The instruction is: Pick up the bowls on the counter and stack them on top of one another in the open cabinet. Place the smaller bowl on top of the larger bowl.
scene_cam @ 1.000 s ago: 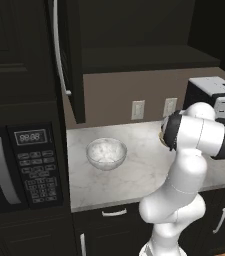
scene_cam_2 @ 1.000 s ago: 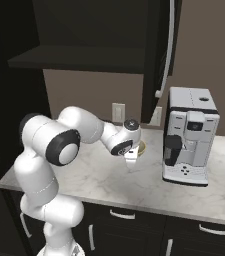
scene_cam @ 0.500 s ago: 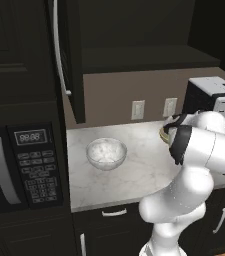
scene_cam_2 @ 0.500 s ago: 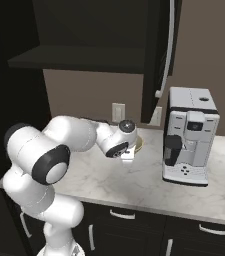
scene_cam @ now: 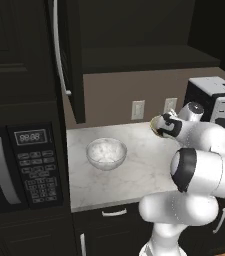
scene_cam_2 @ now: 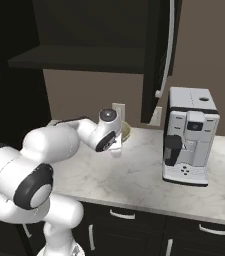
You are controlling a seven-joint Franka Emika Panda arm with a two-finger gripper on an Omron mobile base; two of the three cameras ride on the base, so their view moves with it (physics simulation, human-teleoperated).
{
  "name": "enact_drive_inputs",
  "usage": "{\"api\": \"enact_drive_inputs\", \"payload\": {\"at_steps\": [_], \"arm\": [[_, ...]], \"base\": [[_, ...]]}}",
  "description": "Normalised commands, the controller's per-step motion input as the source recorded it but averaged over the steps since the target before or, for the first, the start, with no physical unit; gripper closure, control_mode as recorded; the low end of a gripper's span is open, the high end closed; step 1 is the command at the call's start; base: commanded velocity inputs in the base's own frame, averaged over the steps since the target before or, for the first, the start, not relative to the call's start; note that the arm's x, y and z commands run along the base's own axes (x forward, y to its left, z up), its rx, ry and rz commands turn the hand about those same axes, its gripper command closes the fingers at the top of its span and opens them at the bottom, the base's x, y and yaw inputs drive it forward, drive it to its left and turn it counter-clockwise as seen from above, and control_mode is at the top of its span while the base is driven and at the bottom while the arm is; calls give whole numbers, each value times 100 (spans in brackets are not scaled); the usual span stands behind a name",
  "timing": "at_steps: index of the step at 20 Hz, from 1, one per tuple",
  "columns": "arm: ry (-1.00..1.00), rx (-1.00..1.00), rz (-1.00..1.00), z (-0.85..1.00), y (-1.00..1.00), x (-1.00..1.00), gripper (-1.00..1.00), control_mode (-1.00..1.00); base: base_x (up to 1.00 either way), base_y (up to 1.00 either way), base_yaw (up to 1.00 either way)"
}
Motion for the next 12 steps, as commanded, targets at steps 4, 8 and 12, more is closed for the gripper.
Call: {"api": "enact_drive_inputs", "payload": {"at_steps": [4, 8, 12], "arm": [[-1, -5, 12, 57, 31, -2, 100, -100], [0, -1, 19, 24, 22, -9, 100, -100], [0, 0, 25, 9, 29, -13, 100, -100]], "base": [[0, 0, 0], [0, 0, 0], [0, 0, 0]]}}
